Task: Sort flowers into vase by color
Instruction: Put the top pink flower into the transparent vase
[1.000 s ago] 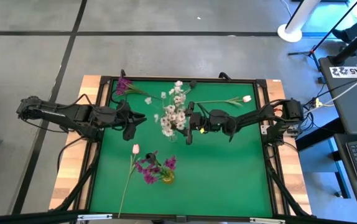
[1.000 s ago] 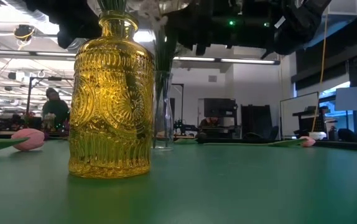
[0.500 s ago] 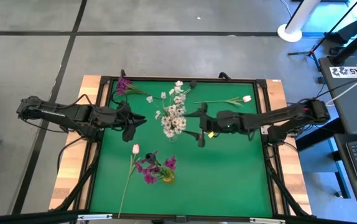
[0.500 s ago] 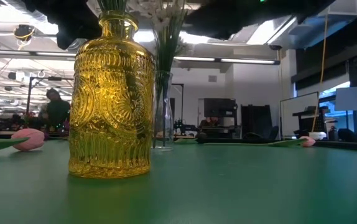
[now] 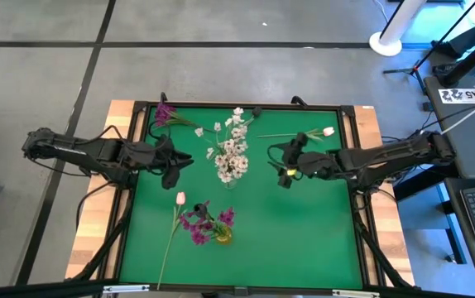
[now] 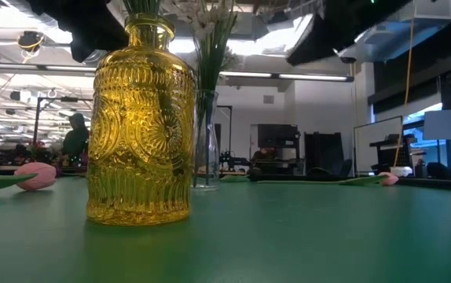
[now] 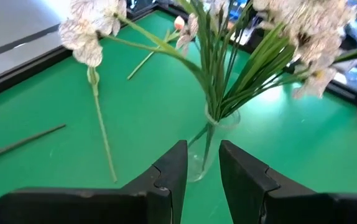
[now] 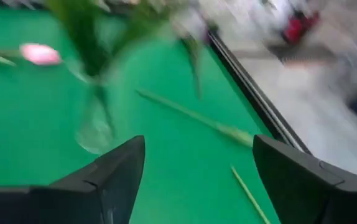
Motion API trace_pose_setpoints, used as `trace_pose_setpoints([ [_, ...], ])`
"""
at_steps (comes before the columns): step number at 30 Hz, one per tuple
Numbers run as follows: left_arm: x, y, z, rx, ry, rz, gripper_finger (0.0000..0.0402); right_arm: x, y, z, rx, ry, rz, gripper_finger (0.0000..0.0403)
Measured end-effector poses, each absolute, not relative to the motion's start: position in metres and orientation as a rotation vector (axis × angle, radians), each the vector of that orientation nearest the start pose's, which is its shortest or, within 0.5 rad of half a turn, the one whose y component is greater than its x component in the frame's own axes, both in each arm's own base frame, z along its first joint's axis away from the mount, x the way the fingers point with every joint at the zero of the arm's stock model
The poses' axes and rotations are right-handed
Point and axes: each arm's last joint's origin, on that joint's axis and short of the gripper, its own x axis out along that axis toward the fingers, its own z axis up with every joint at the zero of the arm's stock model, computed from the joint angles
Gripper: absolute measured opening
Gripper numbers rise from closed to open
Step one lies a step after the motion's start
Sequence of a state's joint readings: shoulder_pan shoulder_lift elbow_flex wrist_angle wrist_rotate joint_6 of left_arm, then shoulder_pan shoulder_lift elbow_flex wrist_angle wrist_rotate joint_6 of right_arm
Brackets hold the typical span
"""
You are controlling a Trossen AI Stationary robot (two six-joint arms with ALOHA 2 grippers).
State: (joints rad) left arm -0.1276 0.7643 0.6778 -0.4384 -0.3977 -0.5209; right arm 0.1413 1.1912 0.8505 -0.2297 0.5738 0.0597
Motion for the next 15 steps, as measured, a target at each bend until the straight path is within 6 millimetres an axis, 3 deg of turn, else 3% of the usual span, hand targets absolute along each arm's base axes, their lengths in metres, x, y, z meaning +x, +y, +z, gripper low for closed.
trace_pose_setpoints([
  [9, 0.152, -0.006, 0.299, -0.32, 0.455, 0.471, 0.0089, 0.223, -0.027, 0.245, 0.189, 0.792, -0.809, 0.0277],
  [12, 0.151, -0.005, 0.3, -0.313, 0.45, 0.489, 0.0089, 0.218, -0.048, 0.238, 0.363, 0.727, -0.998, 0.0271],
  [15, 0.151, -0.005, 0.3, -0.311, 0.456, 0.491, 0.0089, 0.212, -0.068, 0.226, 0.412, 0.726, -1.094, 0.0269],
])
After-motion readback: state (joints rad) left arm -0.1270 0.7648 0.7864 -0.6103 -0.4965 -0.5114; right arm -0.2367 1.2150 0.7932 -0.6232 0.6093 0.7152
